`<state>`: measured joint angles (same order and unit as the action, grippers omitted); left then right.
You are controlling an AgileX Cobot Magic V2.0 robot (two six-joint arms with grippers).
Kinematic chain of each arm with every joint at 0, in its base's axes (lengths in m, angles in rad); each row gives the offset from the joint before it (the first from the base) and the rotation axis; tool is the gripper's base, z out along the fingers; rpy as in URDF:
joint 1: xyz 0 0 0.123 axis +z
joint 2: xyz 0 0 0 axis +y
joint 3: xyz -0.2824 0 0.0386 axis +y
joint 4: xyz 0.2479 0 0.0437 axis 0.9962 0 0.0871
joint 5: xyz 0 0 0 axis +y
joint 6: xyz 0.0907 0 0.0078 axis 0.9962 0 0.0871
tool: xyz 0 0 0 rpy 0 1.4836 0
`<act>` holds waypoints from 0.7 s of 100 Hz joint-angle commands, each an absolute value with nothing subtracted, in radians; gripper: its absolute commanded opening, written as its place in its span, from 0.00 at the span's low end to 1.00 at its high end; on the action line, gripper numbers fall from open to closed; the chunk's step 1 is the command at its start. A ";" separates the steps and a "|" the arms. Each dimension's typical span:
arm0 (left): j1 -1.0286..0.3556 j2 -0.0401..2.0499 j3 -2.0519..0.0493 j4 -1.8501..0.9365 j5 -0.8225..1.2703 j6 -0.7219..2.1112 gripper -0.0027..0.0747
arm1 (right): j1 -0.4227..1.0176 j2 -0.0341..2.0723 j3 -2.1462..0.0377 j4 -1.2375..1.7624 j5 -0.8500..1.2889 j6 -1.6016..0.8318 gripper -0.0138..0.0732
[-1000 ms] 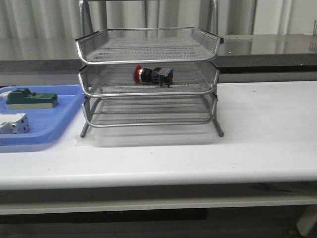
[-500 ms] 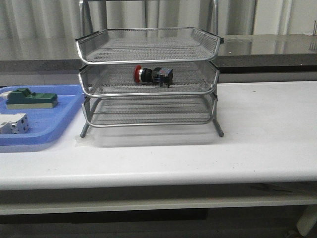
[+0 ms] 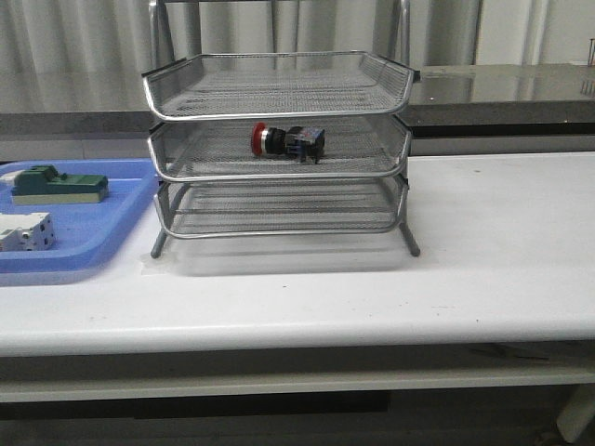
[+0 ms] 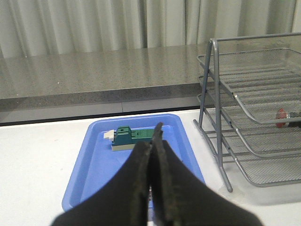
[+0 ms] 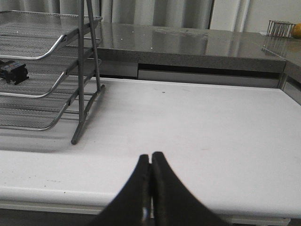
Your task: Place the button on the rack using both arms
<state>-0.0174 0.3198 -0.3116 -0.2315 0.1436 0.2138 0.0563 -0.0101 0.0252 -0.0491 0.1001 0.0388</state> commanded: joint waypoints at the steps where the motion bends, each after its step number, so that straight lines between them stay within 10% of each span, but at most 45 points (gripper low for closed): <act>1: -0.016 0.329 -0.342 -0.244 0.061 0.205 0.01 | 0.049 -0.026 0.028 -0.063 0.013 0.023 0.08; 70: -0.016 0.329 -0.342 -0.244 0.061 0.205 0.01 | 0.049 -0.026 0.028 -0.056 0.015 0.025 0.08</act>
